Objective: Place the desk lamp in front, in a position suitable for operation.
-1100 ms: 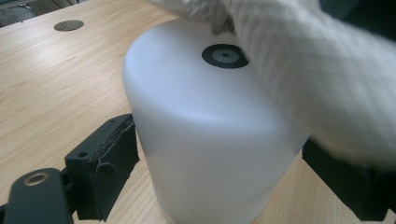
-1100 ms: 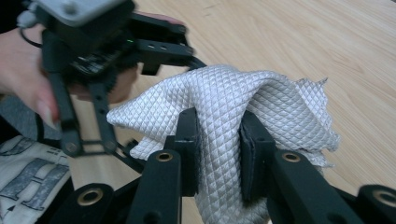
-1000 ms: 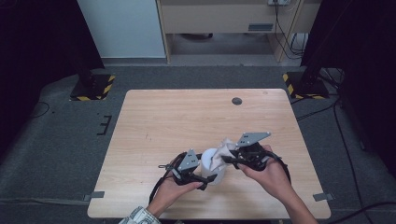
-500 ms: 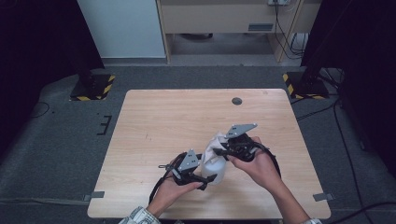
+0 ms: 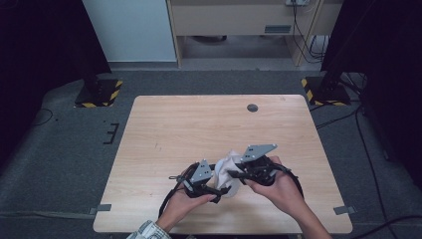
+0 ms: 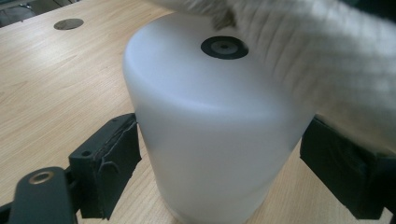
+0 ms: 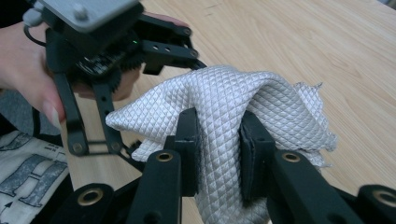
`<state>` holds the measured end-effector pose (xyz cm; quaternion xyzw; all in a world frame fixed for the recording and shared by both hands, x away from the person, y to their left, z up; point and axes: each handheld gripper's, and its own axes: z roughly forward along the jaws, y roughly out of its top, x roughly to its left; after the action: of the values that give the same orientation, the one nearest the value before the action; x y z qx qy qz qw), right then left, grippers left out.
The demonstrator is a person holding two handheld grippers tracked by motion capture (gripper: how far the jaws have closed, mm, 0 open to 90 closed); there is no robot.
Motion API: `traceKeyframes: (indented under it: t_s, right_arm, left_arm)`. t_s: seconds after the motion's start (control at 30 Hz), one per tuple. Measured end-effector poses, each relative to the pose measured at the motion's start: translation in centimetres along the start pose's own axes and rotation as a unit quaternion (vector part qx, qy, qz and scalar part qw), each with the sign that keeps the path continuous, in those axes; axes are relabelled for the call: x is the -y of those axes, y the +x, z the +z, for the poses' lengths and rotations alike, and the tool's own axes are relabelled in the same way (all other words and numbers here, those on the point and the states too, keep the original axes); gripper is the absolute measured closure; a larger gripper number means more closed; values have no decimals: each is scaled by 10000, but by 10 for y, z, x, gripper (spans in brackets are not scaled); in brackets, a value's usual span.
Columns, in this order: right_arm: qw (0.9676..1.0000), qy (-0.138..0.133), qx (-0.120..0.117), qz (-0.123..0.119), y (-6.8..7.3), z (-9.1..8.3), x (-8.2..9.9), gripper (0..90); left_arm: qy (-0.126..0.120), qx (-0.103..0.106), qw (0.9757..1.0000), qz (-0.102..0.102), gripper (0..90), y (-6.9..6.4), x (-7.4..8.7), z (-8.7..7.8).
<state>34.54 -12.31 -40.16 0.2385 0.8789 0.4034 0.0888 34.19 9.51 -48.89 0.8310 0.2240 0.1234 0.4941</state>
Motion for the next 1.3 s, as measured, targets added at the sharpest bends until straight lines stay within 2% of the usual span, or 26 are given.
traceKeyframes:
  t_s: [0.1,0.23,0.3,0.37,0.4,0.57,0.77,1.03,1.3]
  right_arm:
    - [9998,-72,98,167,-9,-8,9,725]
    - [9984,-194,230,478,-31,-17,19,726]
    - [9976,-236,235,606,-41,-18,24,727]
    - [9974,-247,219,646,-44,-18,26,727]
    - [9968,-325,131,716,-48,-14,30,727]
    - [9940,-532,-1,953,-54,-7,41,729]
    - [9920,-602,-19,1114,-59,-2,48,731]
    - [9901,-577,-24,1276,-67,6,55,732]
    - [9901,-292,-73,1370,-68,25,68,734]
  left_arm:
    - [14,-5,10000,-4,121,0,0,0]
    - [17,6,10000,-55,135,1,1,0]
    - [9,14,10000,-77,144,1,1,-1]
    - [14,17,10000,-79,151,1,1,-1]
    - [6,25,10000,-70,153,1,1,-1]
    - [4,28,10000,-61,158,2,1,-1]
    - [13,24,10000,-74,162,1,1,-1]
    - [-12,9,10000,-52,165,1,1,-1]
    - [-7,-5,10000,-35,166,1,1,-1]
